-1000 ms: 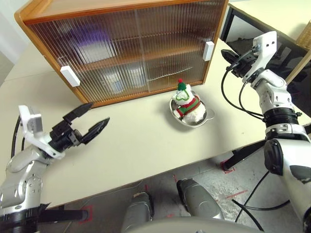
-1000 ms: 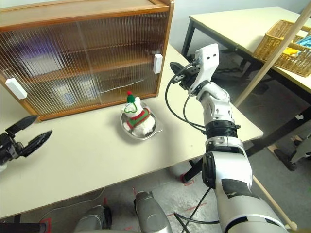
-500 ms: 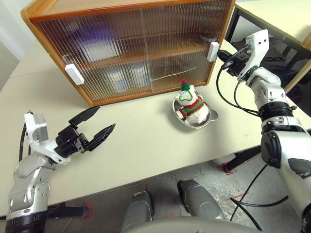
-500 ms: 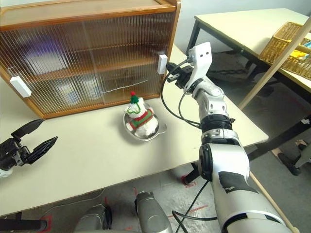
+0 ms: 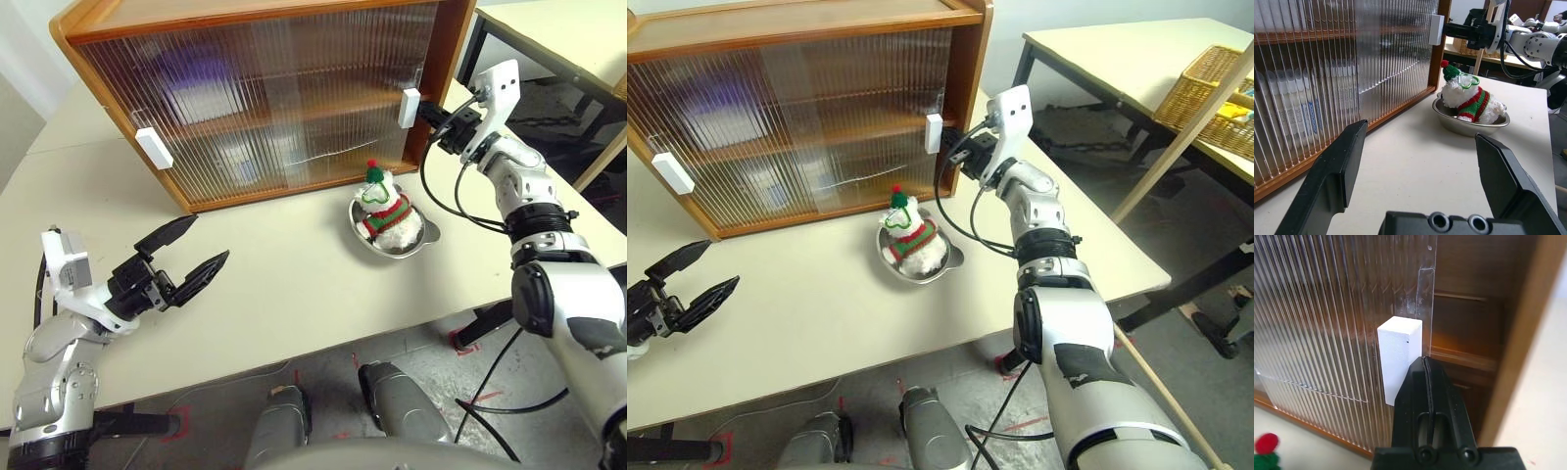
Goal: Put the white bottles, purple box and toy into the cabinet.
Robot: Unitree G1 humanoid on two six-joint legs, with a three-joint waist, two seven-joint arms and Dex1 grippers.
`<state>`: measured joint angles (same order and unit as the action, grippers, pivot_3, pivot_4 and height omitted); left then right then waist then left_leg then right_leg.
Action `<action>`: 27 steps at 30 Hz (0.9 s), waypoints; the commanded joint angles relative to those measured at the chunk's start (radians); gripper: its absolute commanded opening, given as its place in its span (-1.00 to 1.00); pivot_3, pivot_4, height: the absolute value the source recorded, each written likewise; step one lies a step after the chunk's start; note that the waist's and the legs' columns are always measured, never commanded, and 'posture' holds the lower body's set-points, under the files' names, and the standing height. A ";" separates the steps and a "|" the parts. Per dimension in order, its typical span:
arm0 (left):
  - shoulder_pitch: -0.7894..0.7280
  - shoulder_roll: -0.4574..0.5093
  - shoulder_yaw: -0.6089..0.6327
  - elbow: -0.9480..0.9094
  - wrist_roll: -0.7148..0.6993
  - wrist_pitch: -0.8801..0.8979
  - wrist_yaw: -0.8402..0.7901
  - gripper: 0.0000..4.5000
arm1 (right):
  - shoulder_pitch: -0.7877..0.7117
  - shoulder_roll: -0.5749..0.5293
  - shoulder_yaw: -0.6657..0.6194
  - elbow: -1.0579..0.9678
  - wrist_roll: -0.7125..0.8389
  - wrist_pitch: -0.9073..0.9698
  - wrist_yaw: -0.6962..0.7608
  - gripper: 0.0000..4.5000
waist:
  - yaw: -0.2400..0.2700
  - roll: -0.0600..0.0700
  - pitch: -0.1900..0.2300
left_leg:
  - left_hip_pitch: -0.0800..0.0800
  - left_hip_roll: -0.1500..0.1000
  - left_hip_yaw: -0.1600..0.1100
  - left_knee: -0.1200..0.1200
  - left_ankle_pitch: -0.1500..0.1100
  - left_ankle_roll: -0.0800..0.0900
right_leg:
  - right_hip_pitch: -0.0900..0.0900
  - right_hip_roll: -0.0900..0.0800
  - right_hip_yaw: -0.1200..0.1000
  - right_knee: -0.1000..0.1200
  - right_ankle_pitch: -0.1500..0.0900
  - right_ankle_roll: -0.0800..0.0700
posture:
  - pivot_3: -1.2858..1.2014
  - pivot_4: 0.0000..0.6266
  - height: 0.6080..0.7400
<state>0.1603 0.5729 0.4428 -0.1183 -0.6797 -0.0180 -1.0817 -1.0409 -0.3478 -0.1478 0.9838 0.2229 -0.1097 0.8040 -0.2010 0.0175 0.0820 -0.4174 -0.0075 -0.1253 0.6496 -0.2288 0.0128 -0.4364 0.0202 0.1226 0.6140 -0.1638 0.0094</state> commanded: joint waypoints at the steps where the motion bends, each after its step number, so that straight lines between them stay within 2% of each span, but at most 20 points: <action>1: 0.018 0.006 0.010 0.004 0.008 -0.009 -0.004 1.00 | -0.018 0.034 0.016 -0.024 0.000 0.018 0.017 -0.99 | 0.001 0.000 0.000 | 0.000 0.000 0.000 0.000 0.000 0.000 | 0.000 0.000 0.000 0.000 0.000 0.000 | -0.09 -0.70 1.00; 27: 0.053 -0.012 0.014 -0.015 0.006 -0.030 0.018 1.00 | -0.074 0.263 0.031 -0.033 0.010 0.044 0.027 -0.99 | 0.016 0.001 0.001 | -0.001 0.004 0.000 -0.007 0.000 -0.001 | -0.006 0.003 -0.001 0.002 -0.003 -0.008 | -0.07 -0.65 1.00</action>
<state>0.2007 0.5651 0.4532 -0.1191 -0.6793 -0.0395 -1.0649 -1.0916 -0.1034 -0.1324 0.9713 0.2269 -0.0759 0.8231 -0.1852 0.0182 0.0826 -0.4181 -0.0033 -0.1253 0.6426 -0.2293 0.0113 -0.4427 0.0230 0.1220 0.6158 -0.1665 0.0018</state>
